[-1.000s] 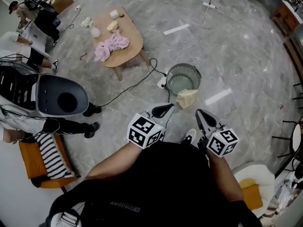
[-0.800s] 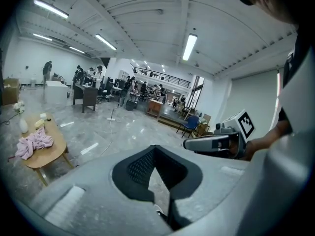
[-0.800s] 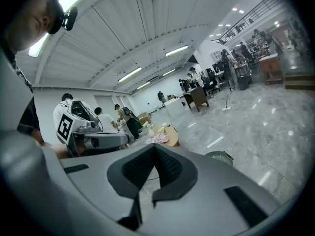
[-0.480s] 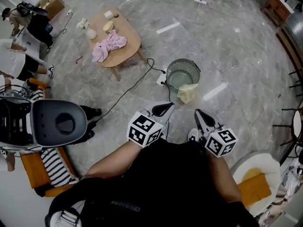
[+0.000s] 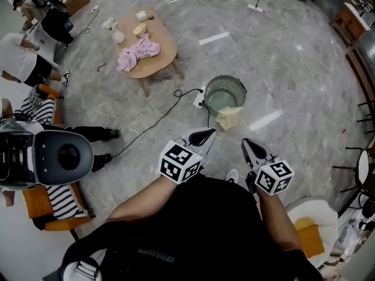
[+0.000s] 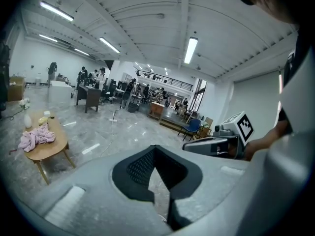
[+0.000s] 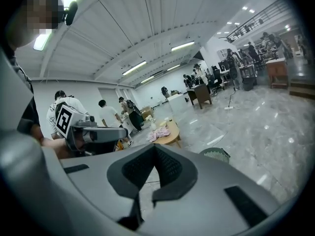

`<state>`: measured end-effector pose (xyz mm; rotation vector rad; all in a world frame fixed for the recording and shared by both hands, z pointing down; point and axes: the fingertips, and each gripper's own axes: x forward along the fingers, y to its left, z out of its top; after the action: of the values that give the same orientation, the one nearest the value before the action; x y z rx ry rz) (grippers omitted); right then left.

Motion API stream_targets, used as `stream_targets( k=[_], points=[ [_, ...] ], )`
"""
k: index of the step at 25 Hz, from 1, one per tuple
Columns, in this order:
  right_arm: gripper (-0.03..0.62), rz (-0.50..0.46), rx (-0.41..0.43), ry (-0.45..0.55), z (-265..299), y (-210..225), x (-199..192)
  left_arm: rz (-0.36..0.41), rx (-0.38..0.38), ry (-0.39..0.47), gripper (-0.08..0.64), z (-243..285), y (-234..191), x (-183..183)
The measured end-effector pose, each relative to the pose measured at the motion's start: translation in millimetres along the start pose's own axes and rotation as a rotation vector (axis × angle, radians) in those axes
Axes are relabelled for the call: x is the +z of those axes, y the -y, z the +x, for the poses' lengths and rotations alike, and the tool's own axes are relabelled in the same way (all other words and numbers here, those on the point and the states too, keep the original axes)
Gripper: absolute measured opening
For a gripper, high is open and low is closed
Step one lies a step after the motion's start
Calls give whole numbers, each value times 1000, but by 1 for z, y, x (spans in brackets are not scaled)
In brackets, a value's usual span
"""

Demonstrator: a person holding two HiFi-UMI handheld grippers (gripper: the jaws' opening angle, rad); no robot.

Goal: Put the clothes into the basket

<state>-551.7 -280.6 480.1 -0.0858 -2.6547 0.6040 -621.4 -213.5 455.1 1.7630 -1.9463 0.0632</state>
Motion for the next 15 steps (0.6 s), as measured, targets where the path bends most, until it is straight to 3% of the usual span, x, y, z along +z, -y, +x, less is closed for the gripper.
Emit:
stream_targets(
  k=[15],
  points=[
    [14,-15,44,12,-29,17,-6,13,11,-28,0,24,37,-6]
  ],
)
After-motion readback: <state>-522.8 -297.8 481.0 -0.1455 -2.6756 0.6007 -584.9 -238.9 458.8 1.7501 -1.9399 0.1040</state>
